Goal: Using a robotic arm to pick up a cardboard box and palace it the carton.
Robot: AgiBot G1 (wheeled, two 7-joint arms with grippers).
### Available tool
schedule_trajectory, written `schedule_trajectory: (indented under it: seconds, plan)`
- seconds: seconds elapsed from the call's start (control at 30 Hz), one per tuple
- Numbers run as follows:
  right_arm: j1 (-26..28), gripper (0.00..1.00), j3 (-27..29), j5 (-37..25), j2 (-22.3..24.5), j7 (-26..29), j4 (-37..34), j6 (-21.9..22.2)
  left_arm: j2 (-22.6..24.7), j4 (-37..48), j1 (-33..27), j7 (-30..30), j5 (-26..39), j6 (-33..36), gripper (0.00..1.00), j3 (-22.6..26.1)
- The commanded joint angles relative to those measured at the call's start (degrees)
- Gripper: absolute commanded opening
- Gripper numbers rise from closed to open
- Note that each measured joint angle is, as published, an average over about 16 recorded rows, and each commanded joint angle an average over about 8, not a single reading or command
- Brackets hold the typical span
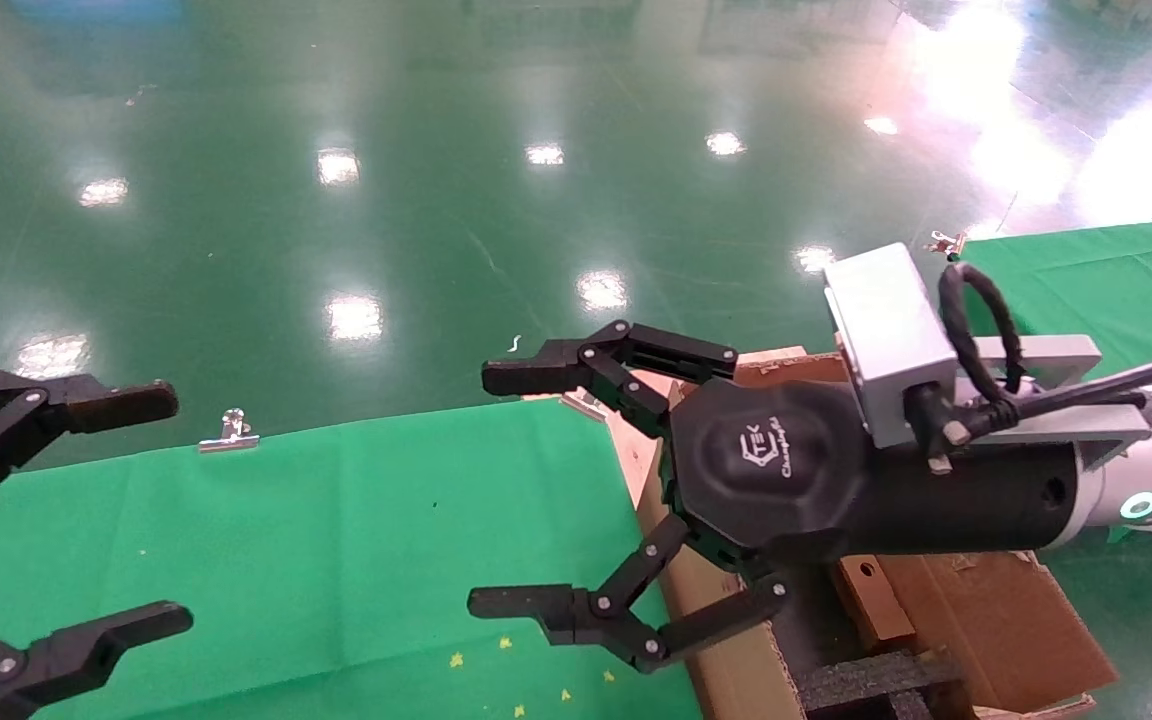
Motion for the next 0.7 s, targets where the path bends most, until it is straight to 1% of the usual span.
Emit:
schedule_trajectory:
  seconds: [0.03, 0.7]
  plan:
    - [0.23, 1.00, -0.37, -0.25, 0.04, 0.22, 0.02, 0.26, 0.00, 0.00, 0.00, 0.00, 0.00, 0.00, 1.00, 0.00]
    - [1.01, 1.00, -1.65, -1.22, 0.22, 0.97, 0.10, 1.18, 0.00, 0.00, 0.00, 0.00, 0.00, 0.00, 1.00, 0.00]
